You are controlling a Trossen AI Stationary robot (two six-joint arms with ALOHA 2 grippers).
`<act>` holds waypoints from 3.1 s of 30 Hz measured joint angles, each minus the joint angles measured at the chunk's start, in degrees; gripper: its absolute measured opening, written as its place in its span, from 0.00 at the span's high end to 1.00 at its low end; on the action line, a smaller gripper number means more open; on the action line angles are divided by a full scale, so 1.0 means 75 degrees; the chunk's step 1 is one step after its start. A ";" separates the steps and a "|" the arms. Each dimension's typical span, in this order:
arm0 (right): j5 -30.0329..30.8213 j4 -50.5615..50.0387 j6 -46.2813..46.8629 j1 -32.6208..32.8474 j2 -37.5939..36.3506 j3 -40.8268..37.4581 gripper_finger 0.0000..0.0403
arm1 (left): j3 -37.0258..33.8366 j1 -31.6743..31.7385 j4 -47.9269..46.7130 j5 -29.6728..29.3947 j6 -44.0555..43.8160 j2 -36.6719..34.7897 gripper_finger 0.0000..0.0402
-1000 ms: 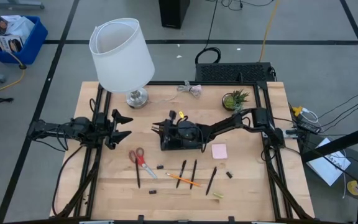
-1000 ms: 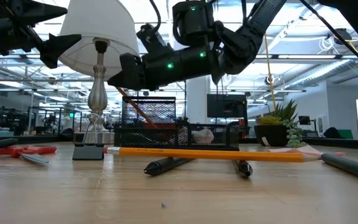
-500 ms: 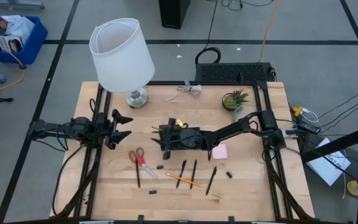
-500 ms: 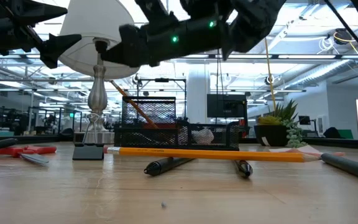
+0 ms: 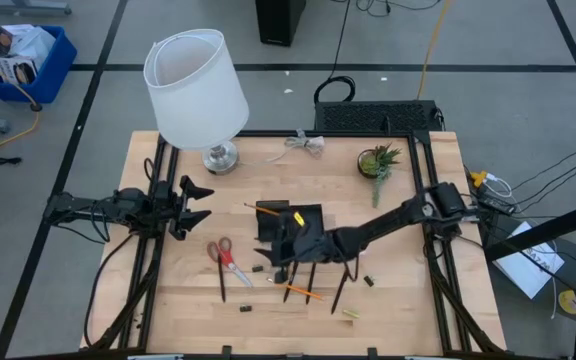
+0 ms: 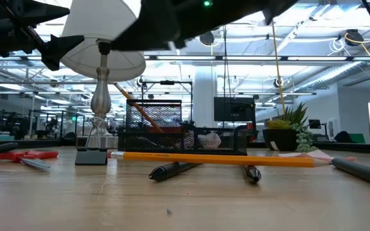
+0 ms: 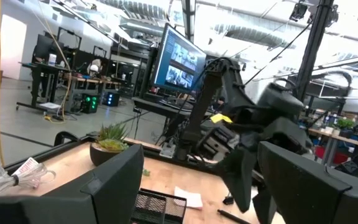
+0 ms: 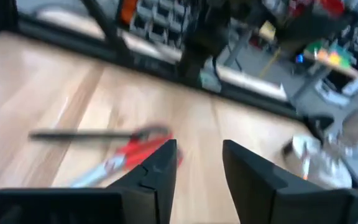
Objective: Pick and place office supplies into organizer
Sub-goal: Put the orange pencil into the black desk organizer
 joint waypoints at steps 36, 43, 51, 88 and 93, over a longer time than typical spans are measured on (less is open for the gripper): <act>0.0957 -0.3109 0.4209 0.1451 0.0959 0.0934 0.47 | 0.0000 0.0000 -0.0009 0.0001 0.0000 0.0003 0.21; 0.0933 -0.3476 0.4298 0.1316 0.1265 0.1338 0.46 | 0.0000 0.0000 -0.0047 0.0000 0.0000 0.0003 0.21; 0.0441 -0.3595 0.4726 0.1074 0.1399 0.1349 0.46 | 0.0000 0.0000 -0.0026 0.0000 0.0000 0.0000 0.20; -0.0273 -0.4022 0.5068 0.0918 0.1738 0.1332 0.47 | 0.0003 0.0000 0.0000 0.0000 0.0000 0.0000 0.20; -0.0274 -0.4025 0.5068 0.0909 0.1738 0.1332 0.47 | 0.0001 0.0000 0.0000 0.0000 0.0000 0.0000 0.20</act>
